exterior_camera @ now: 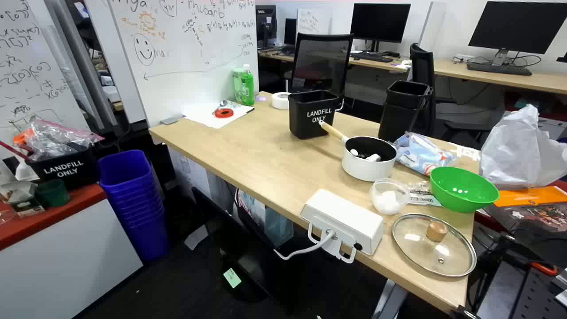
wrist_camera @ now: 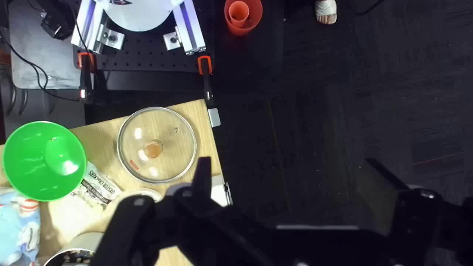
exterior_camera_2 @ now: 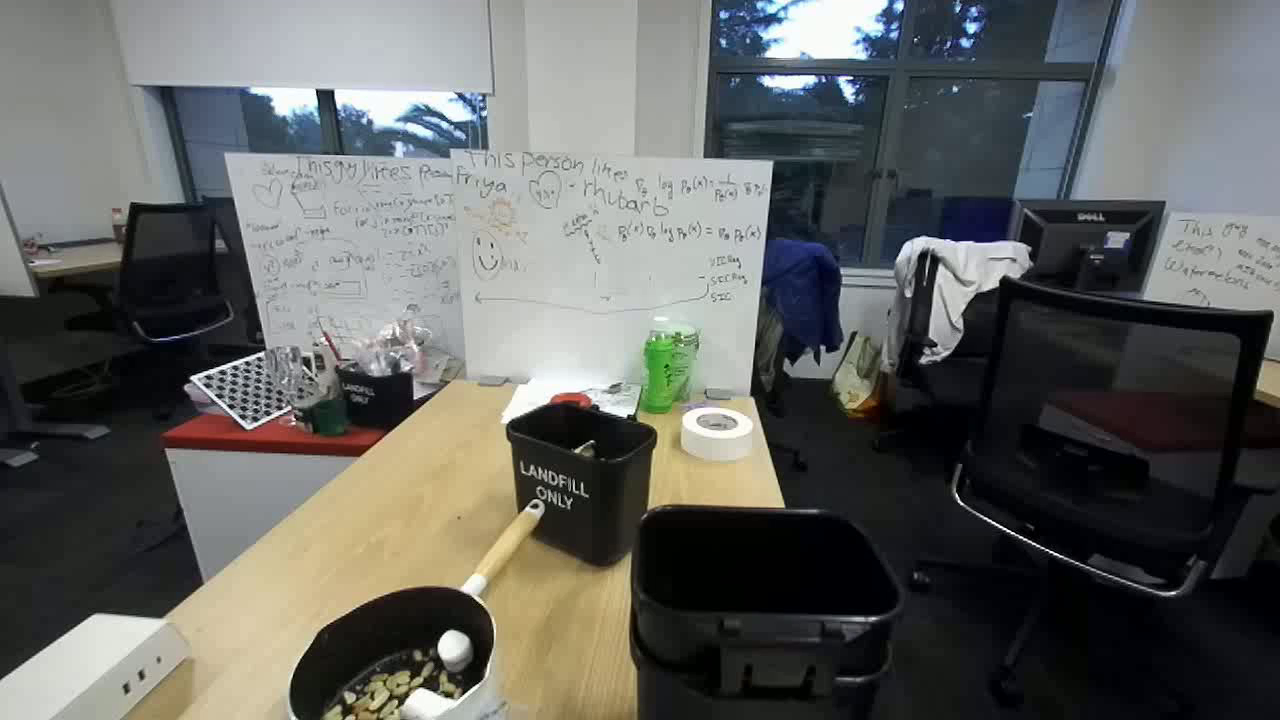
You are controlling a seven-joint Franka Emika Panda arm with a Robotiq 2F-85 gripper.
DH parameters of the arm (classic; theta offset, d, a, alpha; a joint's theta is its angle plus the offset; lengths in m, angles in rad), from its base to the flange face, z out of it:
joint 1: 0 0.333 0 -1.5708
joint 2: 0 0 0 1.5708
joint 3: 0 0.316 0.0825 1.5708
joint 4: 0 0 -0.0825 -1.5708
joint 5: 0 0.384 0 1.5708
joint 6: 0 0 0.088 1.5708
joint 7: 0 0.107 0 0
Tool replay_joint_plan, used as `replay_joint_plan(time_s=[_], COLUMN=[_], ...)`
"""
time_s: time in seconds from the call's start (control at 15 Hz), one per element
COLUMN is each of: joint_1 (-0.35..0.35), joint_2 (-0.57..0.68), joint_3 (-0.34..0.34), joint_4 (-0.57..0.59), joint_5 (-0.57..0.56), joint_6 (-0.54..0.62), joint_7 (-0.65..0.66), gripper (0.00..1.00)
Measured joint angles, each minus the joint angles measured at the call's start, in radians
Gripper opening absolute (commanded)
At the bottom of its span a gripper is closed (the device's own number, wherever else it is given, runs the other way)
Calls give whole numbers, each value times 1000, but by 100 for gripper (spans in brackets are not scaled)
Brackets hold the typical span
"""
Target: Move the small clear bowl to the left side of the table
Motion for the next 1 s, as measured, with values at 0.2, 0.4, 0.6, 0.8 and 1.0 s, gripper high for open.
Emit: replay_joint_plan(time_s=[0.2,0.4,0.6,0.8,1.0], joint_1=[0,-1,-26,-74,-116], joint_2=[0,0,13,45,92], joint_3=[0,0,-3,-20,-32], joint_4=[0,0,-12,-37,-55], joint_5=[0,0,-1,-4,-41], joint_6=[0,1,21,58,36], joint_7=[0,0,18,46,113], gripper=[100,100,100,100,100])
